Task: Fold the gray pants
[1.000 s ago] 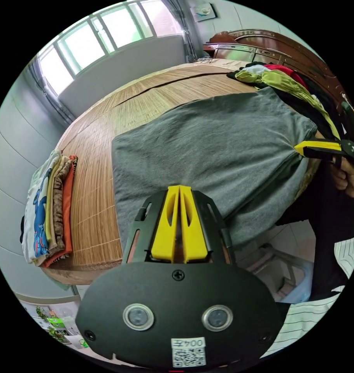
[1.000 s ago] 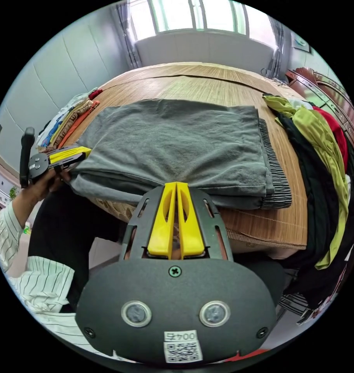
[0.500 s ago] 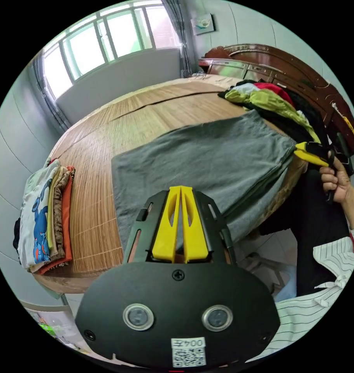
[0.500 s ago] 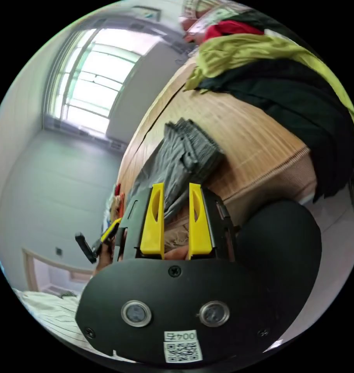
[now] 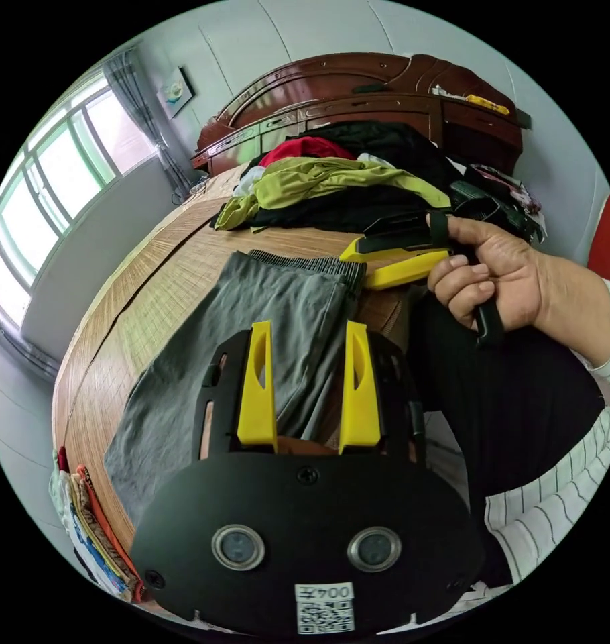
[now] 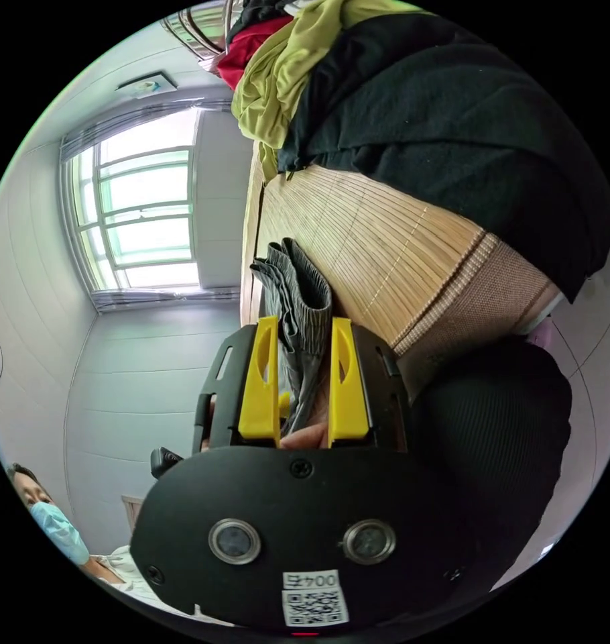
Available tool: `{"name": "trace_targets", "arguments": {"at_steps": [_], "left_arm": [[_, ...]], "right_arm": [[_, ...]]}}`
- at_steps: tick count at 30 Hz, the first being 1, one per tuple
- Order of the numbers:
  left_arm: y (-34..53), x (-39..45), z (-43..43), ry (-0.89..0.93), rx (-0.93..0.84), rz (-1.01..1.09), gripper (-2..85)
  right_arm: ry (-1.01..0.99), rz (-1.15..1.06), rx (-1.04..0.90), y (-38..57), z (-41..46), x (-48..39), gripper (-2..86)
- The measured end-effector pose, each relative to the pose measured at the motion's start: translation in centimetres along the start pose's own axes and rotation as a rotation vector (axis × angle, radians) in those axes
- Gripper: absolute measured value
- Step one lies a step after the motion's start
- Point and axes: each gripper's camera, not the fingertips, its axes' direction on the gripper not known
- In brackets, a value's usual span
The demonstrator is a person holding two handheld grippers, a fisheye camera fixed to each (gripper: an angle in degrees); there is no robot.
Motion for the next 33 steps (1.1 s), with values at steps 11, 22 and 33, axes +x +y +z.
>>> {"name": "trace_targets", "arguments": {"at_steps": [11, 22, 33], "left_arm": [[-5.5, 4.2, 3.6, -0.027, -0.049, 0.078, 17.5], [-8.6, 6.2, 6.6, -0.267, -0.164, 0.087, 10.4], [-5.3, -4.7, 4.5, 0.157, -0.081, -0.485, 6.4]], "right_arm": [[0.012, 0.039, -0.101, -3.0, 0.8, 0.3, 6.1], [0.164, -0.109, -0.279, -5.9, 2.5, -5.0, 5.8], [-0.102, -0.085, -0.055, -4.5, -0.3, -3.3, 2.1]]}}
